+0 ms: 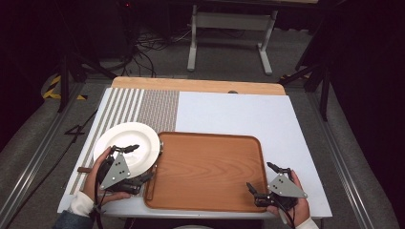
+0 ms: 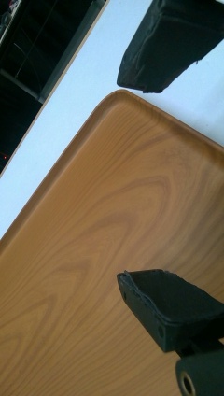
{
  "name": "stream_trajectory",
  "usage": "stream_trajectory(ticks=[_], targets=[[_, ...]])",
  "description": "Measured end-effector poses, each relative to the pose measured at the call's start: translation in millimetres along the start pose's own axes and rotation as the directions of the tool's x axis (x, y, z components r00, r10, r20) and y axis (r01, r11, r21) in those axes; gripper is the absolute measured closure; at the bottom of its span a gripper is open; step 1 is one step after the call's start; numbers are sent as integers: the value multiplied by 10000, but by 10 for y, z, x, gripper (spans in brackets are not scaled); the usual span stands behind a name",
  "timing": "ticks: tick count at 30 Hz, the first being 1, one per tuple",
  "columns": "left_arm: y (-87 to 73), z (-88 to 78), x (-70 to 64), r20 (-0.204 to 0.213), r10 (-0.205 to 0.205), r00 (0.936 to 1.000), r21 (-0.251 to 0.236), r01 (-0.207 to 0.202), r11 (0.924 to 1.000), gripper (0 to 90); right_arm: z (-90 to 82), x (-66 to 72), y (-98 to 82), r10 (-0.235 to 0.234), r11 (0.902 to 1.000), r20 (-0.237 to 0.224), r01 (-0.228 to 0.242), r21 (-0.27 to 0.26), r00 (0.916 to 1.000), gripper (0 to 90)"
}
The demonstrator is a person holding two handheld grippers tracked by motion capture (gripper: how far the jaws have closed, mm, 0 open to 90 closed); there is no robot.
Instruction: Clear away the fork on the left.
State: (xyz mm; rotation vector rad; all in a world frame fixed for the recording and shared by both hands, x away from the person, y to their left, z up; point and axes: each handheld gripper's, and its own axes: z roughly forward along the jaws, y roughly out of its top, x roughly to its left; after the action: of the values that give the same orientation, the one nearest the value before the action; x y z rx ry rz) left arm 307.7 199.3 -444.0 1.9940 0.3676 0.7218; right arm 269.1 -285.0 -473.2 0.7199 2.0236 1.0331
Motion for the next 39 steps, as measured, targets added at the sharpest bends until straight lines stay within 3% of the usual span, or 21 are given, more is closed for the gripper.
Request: stream_trajectory(ticks=[3, 8, 15, 39], targets=[[-74, -32, 2, -19, -402, 9992, -104, 402, 9991, 66, 2, -2, 1, 16, 10000, -7, -16, -19, 10000, 71], [-213, -75, 15, -56, -843, 9964, 198, 844, 9962, 50, 0, 4, -2, -14, 10000, -64, 14, -10, 10000, 70], [-312, -173, 7, -251, -1315, 9910, 276, 1321, 9908, 31, -13, -2, -4, -8, 10000, -166, 6, -85, 9999, 70], [-308, -169, -12, -74, -1116, 9937, 278, 1117, 9934, 31, -44, 4, 4, -67, 9999, -78, 66, -154, 9999, 71]])
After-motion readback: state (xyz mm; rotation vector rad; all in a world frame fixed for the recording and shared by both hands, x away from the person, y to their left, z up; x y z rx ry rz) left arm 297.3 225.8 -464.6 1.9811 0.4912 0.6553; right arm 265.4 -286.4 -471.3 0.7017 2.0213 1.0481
